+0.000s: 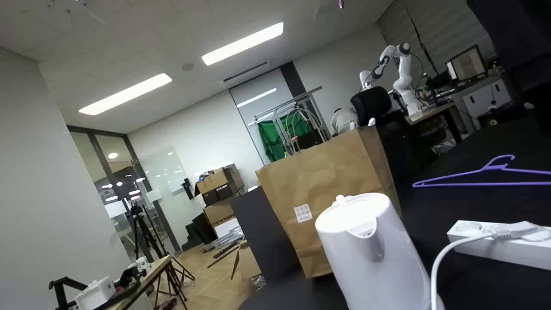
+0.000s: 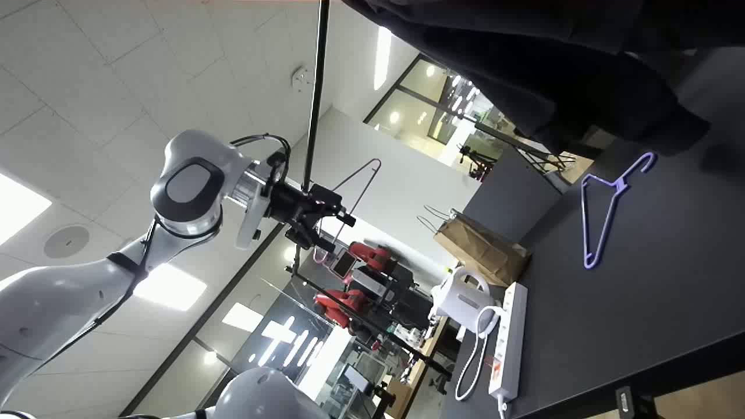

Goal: Remove the hanger from the table and hang it on the rail

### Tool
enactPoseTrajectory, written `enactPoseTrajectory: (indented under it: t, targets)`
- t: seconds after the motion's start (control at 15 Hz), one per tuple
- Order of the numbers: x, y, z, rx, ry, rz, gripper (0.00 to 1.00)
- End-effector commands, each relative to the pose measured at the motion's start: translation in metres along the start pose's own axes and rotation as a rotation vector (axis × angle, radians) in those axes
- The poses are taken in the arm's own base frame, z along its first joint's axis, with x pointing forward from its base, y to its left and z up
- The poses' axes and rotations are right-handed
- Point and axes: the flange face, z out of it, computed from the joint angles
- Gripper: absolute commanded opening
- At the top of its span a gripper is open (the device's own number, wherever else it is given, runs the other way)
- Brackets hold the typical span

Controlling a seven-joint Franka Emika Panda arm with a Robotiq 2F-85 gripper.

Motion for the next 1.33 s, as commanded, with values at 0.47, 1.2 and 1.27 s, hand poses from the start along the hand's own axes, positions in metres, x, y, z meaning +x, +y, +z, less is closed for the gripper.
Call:
enactPoseTrajectory:
  t: [0.47, 1.2, 1.27]
  targets:
    - [0.0004, -0.0001, -0.0007, 0.000, 0.000, 0.000, 1.00]
    - [0.0004, -0.0001, -0.0007, 0.000, 0.000, 0.000, 1.00]
    - [0.0074, 0.0063, 0.0022, -0.001, -0.002, -0.002, 1.00]
